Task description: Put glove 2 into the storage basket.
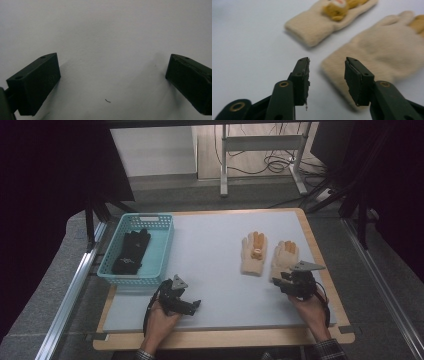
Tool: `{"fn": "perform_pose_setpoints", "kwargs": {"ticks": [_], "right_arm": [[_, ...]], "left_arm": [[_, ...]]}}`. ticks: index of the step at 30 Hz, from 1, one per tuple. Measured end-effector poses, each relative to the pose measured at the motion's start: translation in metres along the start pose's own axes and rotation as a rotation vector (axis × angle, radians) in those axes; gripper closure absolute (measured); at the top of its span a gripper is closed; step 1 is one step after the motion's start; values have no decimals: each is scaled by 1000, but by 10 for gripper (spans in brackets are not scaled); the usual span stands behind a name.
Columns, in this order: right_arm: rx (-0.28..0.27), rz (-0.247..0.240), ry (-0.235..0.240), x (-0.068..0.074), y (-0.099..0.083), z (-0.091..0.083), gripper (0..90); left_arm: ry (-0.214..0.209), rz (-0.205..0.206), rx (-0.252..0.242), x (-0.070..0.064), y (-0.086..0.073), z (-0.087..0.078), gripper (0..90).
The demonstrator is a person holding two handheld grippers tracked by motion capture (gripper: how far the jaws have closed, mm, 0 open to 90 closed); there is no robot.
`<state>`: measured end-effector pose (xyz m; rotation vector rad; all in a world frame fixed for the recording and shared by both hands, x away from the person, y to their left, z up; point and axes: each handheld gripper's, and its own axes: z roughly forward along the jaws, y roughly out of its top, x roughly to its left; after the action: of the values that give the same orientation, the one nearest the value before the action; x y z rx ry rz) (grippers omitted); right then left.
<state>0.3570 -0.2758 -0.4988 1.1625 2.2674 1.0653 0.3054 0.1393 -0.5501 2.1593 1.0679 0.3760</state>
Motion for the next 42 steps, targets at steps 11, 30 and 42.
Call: {"fn": "perform_pose_setpoints", "kwargs": {"ticks": [11,30,42], "right_arm": [[-9,0,-117,-54,30,14,410],[155,-15,-105,-60,33,57,560],[62,9,-49,-49,44,30,594]], "left_arm": [[2,-1,-1,0,0,0,0],[4,-1,-1,0,0,0,1],[5,-1,-1,0,0,0,3]]}}
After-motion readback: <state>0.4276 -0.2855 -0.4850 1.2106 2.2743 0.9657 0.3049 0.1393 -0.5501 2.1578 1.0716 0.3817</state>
